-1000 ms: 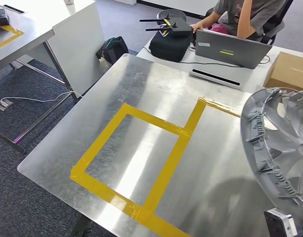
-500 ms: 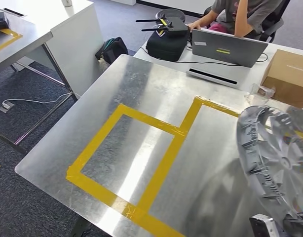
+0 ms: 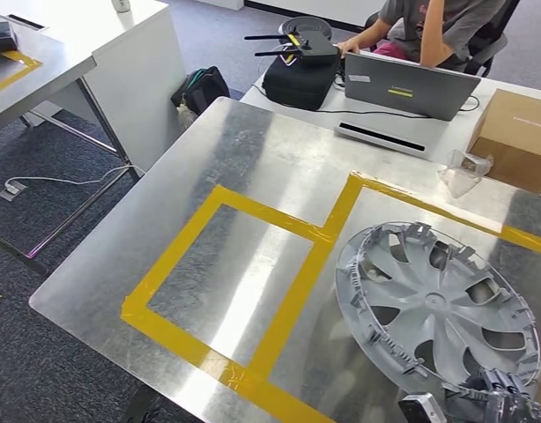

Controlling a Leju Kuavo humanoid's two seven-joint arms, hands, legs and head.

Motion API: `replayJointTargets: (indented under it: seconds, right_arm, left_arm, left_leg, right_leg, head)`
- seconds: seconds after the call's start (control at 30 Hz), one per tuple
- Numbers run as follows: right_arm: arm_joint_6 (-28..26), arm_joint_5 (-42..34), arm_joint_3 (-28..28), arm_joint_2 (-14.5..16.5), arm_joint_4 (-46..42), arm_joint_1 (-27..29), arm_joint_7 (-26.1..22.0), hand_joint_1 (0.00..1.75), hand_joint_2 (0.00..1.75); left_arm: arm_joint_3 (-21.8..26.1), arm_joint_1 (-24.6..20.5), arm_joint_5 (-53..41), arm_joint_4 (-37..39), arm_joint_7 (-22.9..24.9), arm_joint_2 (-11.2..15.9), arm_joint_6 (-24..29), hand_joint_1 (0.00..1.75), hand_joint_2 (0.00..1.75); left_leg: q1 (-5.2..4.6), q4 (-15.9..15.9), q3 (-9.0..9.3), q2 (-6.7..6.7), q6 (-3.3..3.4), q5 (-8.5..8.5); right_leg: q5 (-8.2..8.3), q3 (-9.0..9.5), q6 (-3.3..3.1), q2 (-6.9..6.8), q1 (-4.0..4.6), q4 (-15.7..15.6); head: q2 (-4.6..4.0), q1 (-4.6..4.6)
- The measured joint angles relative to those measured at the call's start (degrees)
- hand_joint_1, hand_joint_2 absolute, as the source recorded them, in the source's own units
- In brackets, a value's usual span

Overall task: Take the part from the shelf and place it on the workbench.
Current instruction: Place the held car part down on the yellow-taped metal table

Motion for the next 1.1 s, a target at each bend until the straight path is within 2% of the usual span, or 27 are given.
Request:
replayJointTargets:
  seconds: [0.03, 0.07, 0.13, 0.17, 0.2, 0.27, 0.73, 0.9, 0.97, 1.03, 1.07, 1.1]
  right_arm:
    - [0.03, 0.13, 0.06, 0.0, 0.15, 0.01, -0.15, 1.03, 1.75]
    - [0.03, 0.22, 0.12, 0.0, 0.26, 0.01, -0.25, 0.84, 1.75]
    - [0.03, 0.27, 0.22, 0.0, 0.46, 0.01, -0.36, 0.33, 1.75]
    - [0.03, 0.28, 0.26, 0.0, 0.56, 0.0, -0.4, 0.07, 1.75]
    - [0.01, 0.29, 0.28, 0.0, 0.63, 0.0, -0.45, 0.0, 1.75]
    - [-0.07, 0.28, 0.3, 0.0, 0.74, -0.01, -0.55, 0.0, 1.75]
    - [-0.67, -0.89, 0.86, 0.0, 0.9, 0.03, -0.44, 0.0, 1.75]
    - [0.98, -5.51, 1.15, 0.0, 0.89, 0.07, -1.4, 0.0, 1.75]
    - [3.5, -9.76, 1.36, 0.02, 0.78, 0.05, -2.35, 0.0, 1.75]
    - [6.22, -14.62, 1.48, 0.08, 0.26, 0.0, -3.09, 0.0, 1.75]
    - [7.2, -16.45, 1.51, 0.1, -0.02, -0.05, -3.3, 0.0, 1.75]
    - [7.98, -17.76, 1.53, 0.11, -0.23, -0.09, -3.4, 0.0, 1.75]
  left_arm:
    - [0.0, -0.01, -0.28, 0.0, 0.17, 0.02, -0.01, 0.0, 1.75]
    - [0.0, -0.01, -0.49, 0.0, 0.35, 0.03, -0.01, 0.0, 1.75]
    - [0.0, -0.02, -0.67, 0.0, 0.6, 0.05, -0.03, 0.0, 1.75]
    - [-0.01, -0.02, -0.67, 0.0, 0.63, 0.07, -0.08, 0.0, 1.31]
    - [-0.01, -0.03, -0.64, 0.0, 0.65, 0.1, -0.15, 0.0, 0.87]
    - [0.09, -0.03, -0.42, 0.0, 0.53, 0.18, -0.54, 0.0, 0.0]
    - [1.81, -0.07, -0.22, 0.0, 0.77, 0.25, -1.09, 0.0, 0.0]
    - [2.51, -0.07, -0.73, 0.0, 0.52, 0.2, -1.03, 0.0, 0.0]
    - [2.81, -0.07, -0.99, 0.0, 0.27, 0.28, -1.03, 0.0, 0.0]
    - [3.07, -0.07, -1.24, 0.0, -0.09, 0.2, -1.03, 0.0, 0.0]
    - [3.17, -0.11, -1.32, 0.0, -0.28, 0.08, -1.03, 0.0, 0.0]
    - [3.31, -0.18, -1.38, 0.0, -0.41, -0.03, -1.03, 0.0, 0.0]
  left_leg:
    - [0.0, 0.0, 0.0, 0.0, 0.0, 0.0]
    - [0.0, 0.0, 0.0, 0.0, 0.0, 0.0]
    - [0.0, 0.0, 0.01, 0.0, 0.0, 0.0]
    - [0.0, 0.0, 0.01, 0.0, 0.0, 0.0]
    - [0.0, 0.0, 0.01, 0.0, 0.0, 0.0]
    - [0.0, 0.0, 0.01, 0.0, 0.0, 0.0]
    - [0.0, 0.0, 0.01, 0.0, 0.0, 0.0]
    - [0.0, 0.0, 0.01, 0.0, 0.01, 0.0]
    - [-0.12, 0.01, 0.04, -0.01, 0.5, 0.06]
    - [0.06, -1.91, 1.03, 0.15, 1.61, 1.17]
    - [0.31, -3.36, 1.74, 0.29, 2.09, 1.97]
    - [0.66, -4.62, 2.33, 0.44, 2.26, 2.65]
  right_leg:
    - [0.0, 0.0, 0.0, 0.0, 0.0, 0.0]
    - [0.0, 0.0, 0.0, 0.0, 0.0, 0.0]
    - [0.0, 0.0, 0.0, 0.0, 0.0, 0.0]
    - [0.0, 0.0, 0.0, 0.0, 0.01, 0.0]
    - [0.0, 0.0, 0.0, 0.0, 0.01, 0.0]
    - [0.0, 0.0, 0.0, 0.0, 0.01, 0.0]
    - [0.0, 0.0, 0.0, 0.0, 0.0, 0.0]
    - [0.0, 0.0, 0.0, 0.01, 0.0, 0.0]
    - [0.37, 0.2, 0.46, -0.01, -0.27, -0.51]
    - [0.68, 0.67, 1.05, 0.02, -0.29, -1.44]
    - [0.07, 0.63, 1.25, 0.03, -0.18, -1.13]
    - [-1.27, 0.05, 1.5, 0.01, -0.14, 0.5]
  head:
    - [0.01, 0.0]
    - [0.0, 0.01]
    - [0.0, 0.0]
    - [0.0, 0.0]
    - [0.0, 0.0]
    - [0.0, 0.01]
    - [0.0, 0.01]
    - [0.0, 0.01]
    - [0.0, -0.02]
    - [0.0, -0.1]
    - [0.0, -0.04]
    - [0.0, 0.12]
